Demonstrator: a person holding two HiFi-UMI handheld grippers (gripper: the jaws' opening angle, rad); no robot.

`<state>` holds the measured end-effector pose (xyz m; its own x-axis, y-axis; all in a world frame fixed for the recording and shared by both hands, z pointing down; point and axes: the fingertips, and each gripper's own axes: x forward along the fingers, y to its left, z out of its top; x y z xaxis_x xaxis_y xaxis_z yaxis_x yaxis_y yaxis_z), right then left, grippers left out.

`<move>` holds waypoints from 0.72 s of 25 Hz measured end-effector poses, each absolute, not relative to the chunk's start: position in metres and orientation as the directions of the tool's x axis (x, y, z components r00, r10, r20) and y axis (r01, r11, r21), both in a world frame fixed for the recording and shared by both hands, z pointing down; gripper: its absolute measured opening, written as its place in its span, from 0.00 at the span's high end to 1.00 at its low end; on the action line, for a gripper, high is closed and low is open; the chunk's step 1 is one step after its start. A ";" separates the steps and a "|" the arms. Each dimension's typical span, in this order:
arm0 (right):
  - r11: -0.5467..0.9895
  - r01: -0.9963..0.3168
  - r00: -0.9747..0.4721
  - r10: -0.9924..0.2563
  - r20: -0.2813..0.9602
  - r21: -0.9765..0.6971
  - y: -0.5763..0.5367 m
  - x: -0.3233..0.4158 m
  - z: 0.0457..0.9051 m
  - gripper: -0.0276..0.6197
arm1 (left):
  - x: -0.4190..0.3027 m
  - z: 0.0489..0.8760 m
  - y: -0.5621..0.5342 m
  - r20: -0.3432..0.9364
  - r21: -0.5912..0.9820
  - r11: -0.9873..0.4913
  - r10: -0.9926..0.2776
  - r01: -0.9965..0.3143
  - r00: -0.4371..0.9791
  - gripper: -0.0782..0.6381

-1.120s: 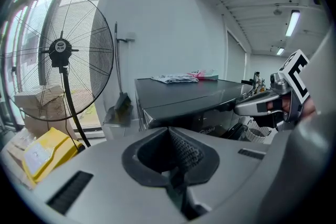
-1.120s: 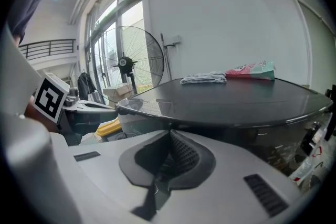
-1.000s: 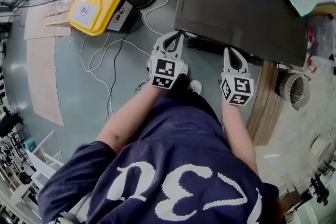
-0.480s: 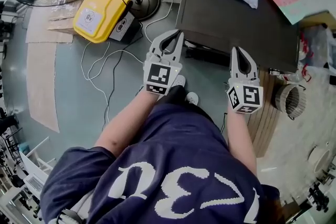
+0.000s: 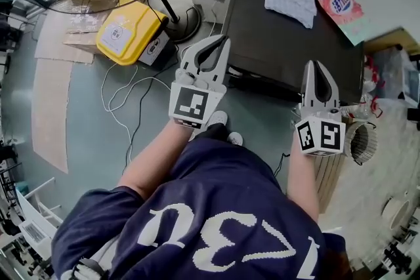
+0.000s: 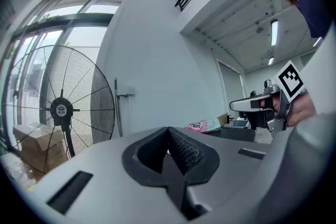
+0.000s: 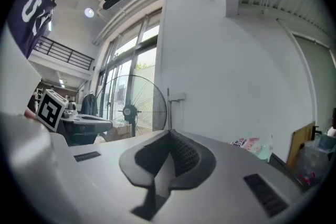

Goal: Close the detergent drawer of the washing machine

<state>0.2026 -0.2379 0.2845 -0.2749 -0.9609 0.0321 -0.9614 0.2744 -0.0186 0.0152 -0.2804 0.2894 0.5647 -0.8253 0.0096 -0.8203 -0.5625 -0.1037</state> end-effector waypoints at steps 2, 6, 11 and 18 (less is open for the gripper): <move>0.286 -0.958 -0.286 -0.958 0.002 -0.012 -0.236 0.201 0.267 0.93 | 0.016 0.279 -0.279 0.009 -0.106 -0.566 -0.823 -0.818 0.568 0.86; 0.301 -0.954 -0.301 -0.953 -0.032 -0.006 -0.231 0.197 0.241 0.93 | 0.013 0.264 -0.279 0.009 -0.081 -0.562 -0.826 -0.823 0.564 0.86; 0.304 -0.952 -0.304 -0.952 -0.040 0.026 -0.227 0.193 0.224 0.94 | 0.011 0.257 -0.278 0.025 -0.077 -0.560 -0.828 -0.825 0.560 0.86; 0.288 -0.957 -0.290 -0.956 -0.042 0.041 -0.227 0.194 0.219 0.94 | 0.010 0.252 -0.277 0.018 -0.096 -0.551 -0.834 -0.829 0.552 0.86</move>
